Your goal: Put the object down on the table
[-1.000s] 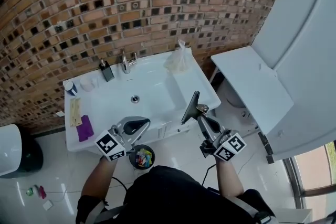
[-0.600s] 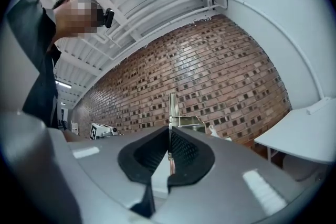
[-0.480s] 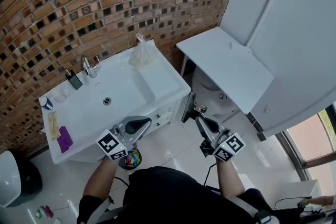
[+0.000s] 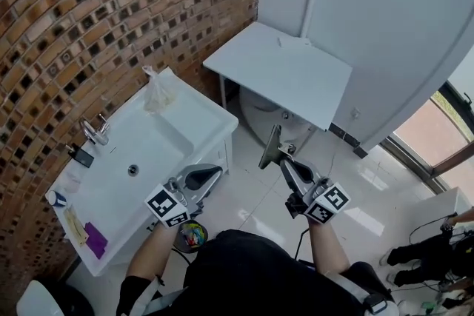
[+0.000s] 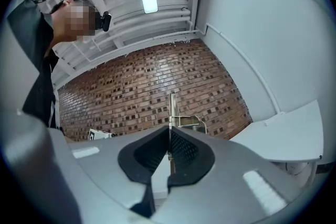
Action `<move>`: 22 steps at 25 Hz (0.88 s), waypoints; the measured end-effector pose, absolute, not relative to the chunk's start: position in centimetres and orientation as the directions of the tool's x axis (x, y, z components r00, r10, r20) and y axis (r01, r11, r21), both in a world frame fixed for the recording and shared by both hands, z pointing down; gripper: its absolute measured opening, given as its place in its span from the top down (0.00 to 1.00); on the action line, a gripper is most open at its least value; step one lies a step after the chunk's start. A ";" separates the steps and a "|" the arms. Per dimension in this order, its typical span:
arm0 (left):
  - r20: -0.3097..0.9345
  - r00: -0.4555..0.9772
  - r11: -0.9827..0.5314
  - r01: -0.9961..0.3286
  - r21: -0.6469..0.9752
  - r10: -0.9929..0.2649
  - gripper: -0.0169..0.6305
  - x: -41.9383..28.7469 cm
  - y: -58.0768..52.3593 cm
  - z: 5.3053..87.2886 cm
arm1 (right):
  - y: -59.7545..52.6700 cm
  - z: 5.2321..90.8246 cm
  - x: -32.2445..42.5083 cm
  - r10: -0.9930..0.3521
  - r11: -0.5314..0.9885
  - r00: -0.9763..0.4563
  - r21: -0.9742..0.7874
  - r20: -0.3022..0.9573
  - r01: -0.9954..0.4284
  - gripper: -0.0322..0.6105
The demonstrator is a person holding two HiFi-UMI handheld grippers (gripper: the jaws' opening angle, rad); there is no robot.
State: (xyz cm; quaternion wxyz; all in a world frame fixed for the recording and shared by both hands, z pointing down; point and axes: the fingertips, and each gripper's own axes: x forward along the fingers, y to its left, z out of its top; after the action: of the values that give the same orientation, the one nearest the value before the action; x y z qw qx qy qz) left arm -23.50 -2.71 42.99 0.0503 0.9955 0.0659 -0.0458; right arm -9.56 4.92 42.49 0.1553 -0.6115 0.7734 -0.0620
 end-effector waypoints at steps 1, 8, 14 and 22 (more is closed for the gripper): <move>-0.107 0.983 -0.982 0.158 0.101 0.147 0.98 -23.3 -2.7 42.7 | 5.2 42.3 -9.6 -0.968 0.229 -0.186 -0.288 -0.167 -0.930 0.94; -0.119 0.968 -0.970 0.231 0.075 0.222 0.98 -22.9 -3.7 42.5 | 6.8 42.2 -9.4 -0.983 0.125 -0.078 -0.295 -0.167 -0.947 0.94; -0.143 0.949 -0.952 0.294 0.090 0.280 0.98 -22.8 -4.2 42.0 | 6.7 41.8 -10.1 -0.985 0.079 -0.030 -0.291 -0.169 -0.954 0.94; -0.157 0.930 -0.931 0.349 0.104 0.331 0.98 -23.2 -5.1 41.7 | 7.2 41.5 -10.7 -0.984 0.002 0.052 -0.305 -0.169 -0.952 0.94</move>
State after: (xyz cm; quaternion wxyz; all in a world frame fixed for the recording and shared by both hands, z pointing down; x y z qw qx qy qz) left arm -23.21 -5.12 41.69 0.0651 0.9803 0.1735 -0.0687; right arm -10.74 7.24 41.51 0.1707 -0.7049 0.6868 -0.0468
